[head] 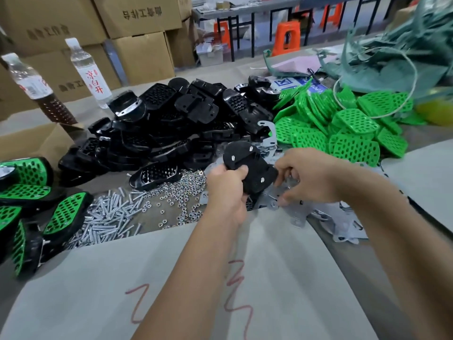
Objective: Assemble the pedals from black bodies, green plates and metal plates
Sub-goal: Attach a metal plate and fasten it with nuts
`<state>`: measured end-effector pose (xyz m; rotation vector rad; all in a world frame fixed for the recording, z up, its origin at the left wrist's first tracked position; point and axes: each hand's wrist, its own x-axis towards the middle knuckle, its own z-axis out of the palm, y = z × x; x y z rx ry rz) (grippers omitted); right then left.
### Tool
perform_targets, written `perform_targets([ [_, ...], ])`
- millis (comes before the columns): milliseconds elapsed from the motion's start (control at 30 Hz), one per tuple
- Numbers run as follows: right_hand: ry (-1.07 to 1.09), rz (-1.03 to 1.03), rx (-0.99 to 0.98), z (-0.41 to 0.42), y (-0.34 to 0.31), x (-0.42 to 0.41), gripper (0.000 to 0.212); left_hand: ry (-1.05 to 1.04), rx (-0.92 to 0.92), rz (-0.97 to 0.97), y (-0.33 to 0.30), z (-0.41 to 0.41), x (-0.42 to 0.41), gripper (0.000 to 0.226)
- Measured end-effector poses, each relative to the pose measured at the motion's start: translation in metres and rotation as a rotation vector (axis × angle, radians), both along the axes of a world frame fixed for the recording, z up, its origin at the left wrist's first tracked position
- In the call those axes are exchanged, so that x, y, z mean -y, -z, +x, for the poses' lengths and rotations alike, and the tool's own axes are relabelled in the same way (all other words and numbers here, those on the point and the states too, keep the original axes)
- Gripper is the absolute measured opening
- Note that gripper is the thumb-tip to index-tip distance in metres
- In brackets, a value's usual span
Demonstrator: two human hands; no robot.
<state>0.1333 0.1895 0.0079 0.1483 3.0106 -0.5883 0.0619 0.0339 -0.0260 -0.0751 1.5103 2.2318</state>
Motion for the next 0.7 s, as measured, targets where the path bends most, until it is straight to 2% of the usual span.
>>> perform_targets([
  [100, 0.04, -0.009, -0.07, -0.001, 0.004, -0.005, 0.03, -0.02, -0.001, 0.019, 0.0, -0.001, -0.001, 0.029],
  [167, 0.11, -0.085, -0.16, -0.001, 0.008, -0.01, 0.029, -0.037, 0.001, 0.04, -0.001, -0.004, 0.0, 0.029],
  [300, 0.382, -0.475, -0.546, -0.003, 0.013, -0.015, 0.031, -0.05, -0.006, 0.041, -0.002, -0.007, 0.006, 0.031],
  [367, 0.533, -0.7, -0.68, -0.005, 0.01, -0.017, 0.035, -0.042, -0.002, 0.032, 0.0, -0.006, 0.008, 0.03],
  [433, 0.592, -0.796, -0.639, -0.006, 0.007, -0.02, 0.041, -0.039, 0.008, 0.027, 0.0, -0.006, 0.009, 0.032],
  [567, 0.504, -0.929, -0.399, -0.004, 0.009, -0.021, 0.042, -0.045, -0.008, 0.018, 0.001, -0.009, 0.015, 0.032],
  [700, 0.414, -0.841, -0.414, 0.0, 0.014, -0.024, 0.033, -0.055, -0.004, 0.018, 0.002, -0.013, 0.021, 0.033],
])
